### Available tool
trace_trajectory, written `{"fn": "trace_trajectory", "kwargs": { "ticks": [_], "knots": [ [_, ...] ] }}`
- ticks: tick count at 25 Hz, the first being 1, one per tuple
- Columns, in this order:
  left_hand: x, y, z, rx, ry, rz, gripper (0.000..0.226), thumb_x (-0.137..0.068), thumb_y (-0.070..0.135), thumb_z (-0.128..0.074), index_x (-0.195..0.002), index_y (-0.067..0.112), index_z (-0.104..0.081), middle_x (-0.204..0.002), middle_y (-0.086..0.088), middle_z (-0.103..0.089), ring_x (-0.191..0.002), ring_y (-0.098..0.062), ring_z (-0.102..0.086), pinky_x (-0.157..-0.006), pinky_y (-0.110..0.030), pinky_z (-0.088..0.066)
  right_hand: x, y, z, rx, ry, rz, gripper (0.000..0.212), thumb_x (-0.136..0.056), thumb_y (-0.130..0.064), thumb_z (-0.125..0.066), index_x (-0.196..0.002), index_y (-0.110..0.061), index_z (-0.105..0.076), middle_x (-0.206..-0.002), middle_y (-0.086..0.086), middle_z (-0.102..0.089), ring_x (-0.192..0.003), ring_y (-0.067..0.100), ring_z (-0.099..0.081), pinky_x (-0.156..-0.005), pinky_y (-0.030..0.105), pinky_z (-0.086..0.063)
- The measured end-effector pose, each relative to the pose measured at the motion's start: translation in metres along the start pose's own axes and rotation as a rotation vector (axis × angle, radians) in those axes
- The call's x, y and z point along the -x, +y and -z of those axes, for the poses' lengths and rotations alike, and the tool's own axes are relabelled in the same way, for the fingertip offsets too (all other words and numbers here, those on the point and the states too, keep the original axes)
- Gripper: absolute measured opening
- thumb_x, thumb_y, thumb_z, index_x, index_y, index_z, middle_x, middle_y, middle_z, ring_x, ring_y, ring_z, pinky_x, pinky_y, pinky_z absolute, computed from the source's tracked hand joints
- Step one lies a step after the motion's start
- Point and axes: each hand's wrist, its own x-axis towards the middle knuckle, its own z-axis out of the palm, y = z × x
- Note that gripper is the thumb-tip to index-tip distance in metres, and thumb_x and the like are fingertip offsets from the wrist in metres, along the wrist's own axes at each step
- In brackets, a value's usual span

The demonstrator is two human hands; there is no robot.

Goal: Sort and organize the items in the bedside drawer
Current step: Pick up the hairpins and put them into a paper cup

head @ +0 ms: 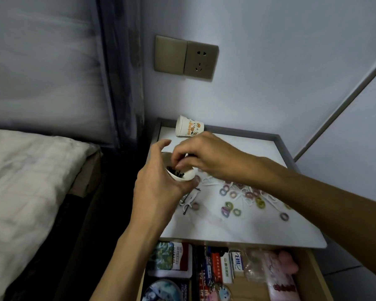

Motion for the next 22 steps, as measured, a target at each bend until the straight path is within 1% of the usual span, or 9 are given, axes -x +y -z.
{"fn": "trace_trajectory", "kwargs": {
  "ticks": [2,5,6,9,11,13,15,19,22],
  "knots": [
    [-0.001,0.000,0.002,0.012,0.010,0.005,0.092,-0.062,0.029,-0.089,-0.138,0.035,-0.037,-0.091,0.022,-0.057,-0.083,0.004,-0.059,-0.062,-0.006,-0.041,-0.003,0.000,-0.005,-0.057,0.071,0.025,0.005,-0.087,-0.012,-0.070,-0.089,-0.016,-0.073,-0.080,-0.011,-0.066,-0.072,-0.004,-0.059,-0.068,0.010,-0.041],
    [-0.004,-0.005,0.010,-0.018,0.072,0.021,0.093,-0.059,0.031,-0.091,-0.137,0.031,-0.039,-0.109,0.008,-0.059,-0.094,-0.011,-0.056,-0.068,-0.014,-0.040,0.005,0.023,-0.013,-0.256,0.276,-0.141,0.006,-0.087,-0.008,-0.069,-0.088,-0.012,-0.073,-0.082,-0.007,-0.068,-0.068,0.005,-0.061,-0.065,0.019,-0.048],
    [-0.005,-0.007,0.012,-0.021,0.092,0.026,0.093,-0.059,0.031,-0.091,-0.137,0.029,-0.040,-0.112,0.004,-0.059,-0.097,-0.014,-0.055,-0.072,-0.018,-0.040,0.011,0.033,-0.020,-0.233,0.256,-0.194,0.007,-0.087,-0.009,-0.070,-0.090,-0.015,-0.073,-0.084,-0.008,-0.068,-0.070,0.005,-0.062,-0.066,0.021,-0.049],
    [-0.006,-0.010,0.017,-0.002,0.127,0.033,0.093,-0.061,0.028,-0.091,-0.138,0.027,-0.040,-0.113,0.004,-0.057,-0.099,-0.011,-0.052,-0.075,-0.018,-0.037,0.033,0.060,-0.057,0.014,-0.044,-0.222,0.014,-0.086,-0.018,-0.073,-0.099,-0.023,-0.072,-0.094,-0.013,-0.063,-0.082,-0.004,-0.056,-0.072,0.014,-0.042],
    [-0.005,-0.010,0.018,0.012,0.133,0.032,0.093,-0.062,0.027,-0.091,-0.139,0.026,-0.039,-0.113,0.004,-0.055,-0.101,-0.011,-0.051,-0.076,-0.017,-0.037,0.042,0.068,-0.079,0.110,-0.150,-0.205,0.013,-0.087,-0.022,-0.071,-0.099,-0.024,-0.071,-0.102,-0.011,-0.062,-0.092,0.001,-0.057,-0.080,0.021,-0.047],
    [-0.006,-0.010,0.016,0.015,0.130,0.033,0.093,-0.062,0.027,-0.090,-0.139,0.026,-0.039,-0.114,0.003,-0.056,-0.103,-0.013,-0.052,-0.076,-0.018,-0.038,0.045,0.071,-0.090,0.139,-0.140,-0.219,0.009,-0.088,-0.021,-0.068,-0.096,-0.022,-0.071,-0.103,-0.007,-0.062,-0.094,0.009,-0.058,-0.082,0.032,-0.051],
    [-0.006,-0.010,0.014,0.020,0.128,0.041,0.093,-0.062,0.027,-0.091,-0.139,0.027,-0.039,-0.116,0.002,-0.057,-0.104,-0.015,-0.054,-0.074,-0.018,-0.040,0.046,0.072,-0.094,0.145,-0.126,-0.239,0.006,-0.090,-0.017,-0.065,-0.094,-0.020,-0.067,-0.098,-0.005,-0.062,-0.089,0.012,-0.059,-0.078,0.035,-0.051],
    [-0.006,-0.009,0.012,0.032,0.136,0.046,0.093,-0.061,0.027,-0.091,-0.138,0.028,-0.040,-0.118,-0.001,-0.060,-0.106,-0.019,-0.057,-0.081,-0.024,-0.046,0.047,0.075,-0.096,0.136,-0.120,-0.296,0.011,-0.091,-0.017,-0.065,-0.102,-0.018,-0.066,-0.100,-0.002,-0.069,-0.090,0.011,-0.063,-0.078,0.030,-0.053],
    [-0.006,-0.008,0.013,0.026,0.135,0.045,0.093,-0.061,0.028,-0.091,-0.139,0.027,-0.039,-0.121,-0.002,-0.059,-0.108,-0.020,-0.056,-0.082,-0.026,-0.046,0.047,0.074,-0.093,0.144,-0.154,-0.296,0.008,-0.092,-0.017,-0.063,-0.099,-0.017,-0.067,-0.099,-0.003,-0.066,-0.090,0.010,-0.059,-0.078,0.026,-0.049]
  ]
}}
